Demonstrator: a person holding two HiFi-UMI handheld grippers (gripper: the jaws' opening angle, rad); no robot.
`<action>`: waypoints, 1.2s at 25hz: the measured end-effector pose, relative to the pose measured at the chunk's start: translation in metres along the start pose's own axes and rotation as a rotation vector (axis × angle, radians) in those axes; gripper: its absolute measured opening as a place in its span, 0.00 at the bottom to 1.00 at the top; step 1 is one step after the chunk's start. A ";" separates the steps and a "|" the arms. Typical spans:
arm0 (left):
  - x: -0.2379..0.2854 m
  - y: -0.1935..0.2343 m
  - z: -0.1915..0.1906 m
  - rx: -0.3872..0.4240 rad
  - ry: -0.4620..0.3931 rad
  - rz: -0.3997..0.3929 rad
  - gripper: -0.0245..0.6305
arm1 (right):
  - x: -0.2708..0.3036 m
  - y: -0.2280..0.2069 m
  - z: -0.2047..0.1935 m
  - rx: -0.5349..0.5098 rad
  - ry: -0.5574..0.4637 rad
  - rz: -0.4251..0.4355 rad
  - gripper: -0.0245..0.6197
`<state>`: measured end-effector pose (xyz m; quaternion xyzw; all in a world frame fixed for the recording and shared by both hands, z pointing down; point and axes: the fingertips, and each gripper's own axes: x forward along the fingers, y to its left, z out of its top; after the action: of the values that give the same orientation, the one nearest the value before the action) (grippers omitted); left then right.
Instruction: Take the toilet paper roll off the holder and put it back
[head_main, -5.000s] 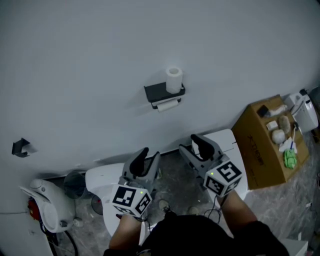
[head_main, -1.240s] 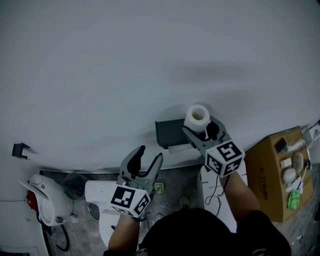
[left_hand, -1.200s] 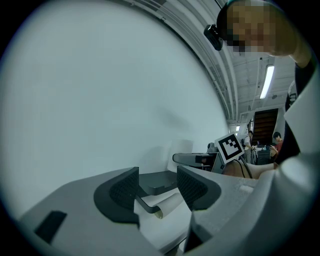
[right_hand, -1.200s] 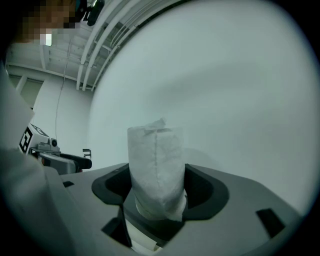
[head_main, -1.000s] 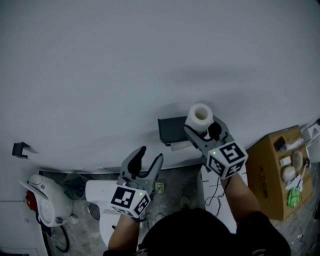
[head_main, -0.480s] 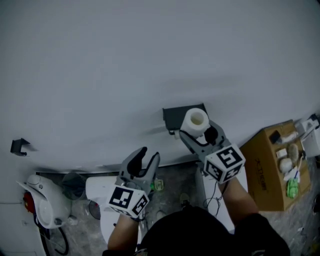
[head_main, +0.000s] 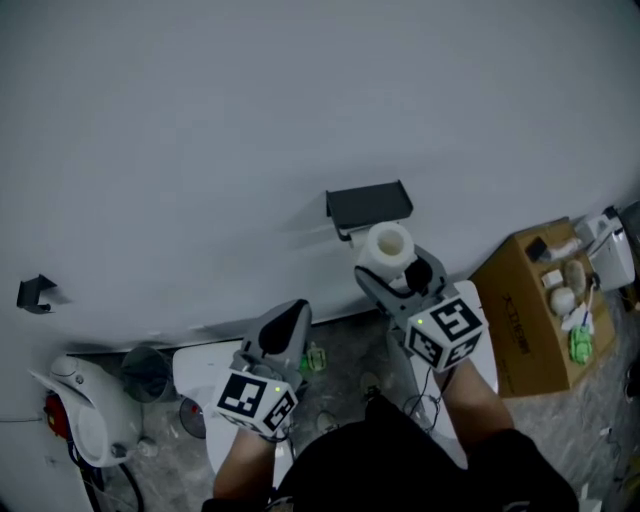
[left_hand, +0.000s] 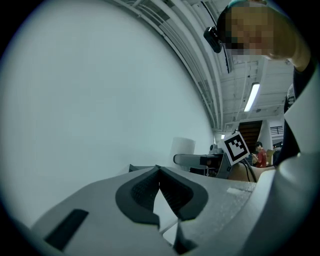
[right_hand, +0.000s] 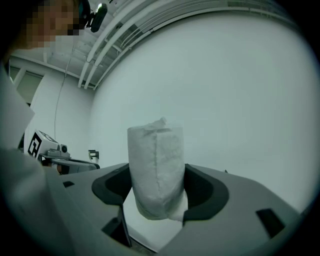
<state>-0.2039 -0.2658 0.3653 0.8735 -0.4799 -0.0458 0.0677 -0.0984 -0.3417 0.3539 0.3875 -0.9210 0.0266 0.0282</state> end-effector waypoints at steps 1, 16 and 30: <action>-0.005 -0.002 -0.001 -0.002 0.001 -0.006 0.04 | -0.005 0.006 -0.001 0.000 0.001 -0.007 0.52; 0.005 -0.061 -0.015 -0.035 0.024 -0.069 0.04 | -0.075 0.002 -0.013 0.031 0.020 -0.041 0.52; 0.026 -0.187 -0.047 -0.022 0.064 0.056 0.04 | -0.184 -0.042 -0.039 0.079 0.020 0.097 0.52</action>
<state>-0.0271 -0.1851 0.3813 0.8599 -0.5013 -0.0212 0.0939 0.0612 -0.2378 0.3806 0.3431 -0.9366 0.0683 0.0208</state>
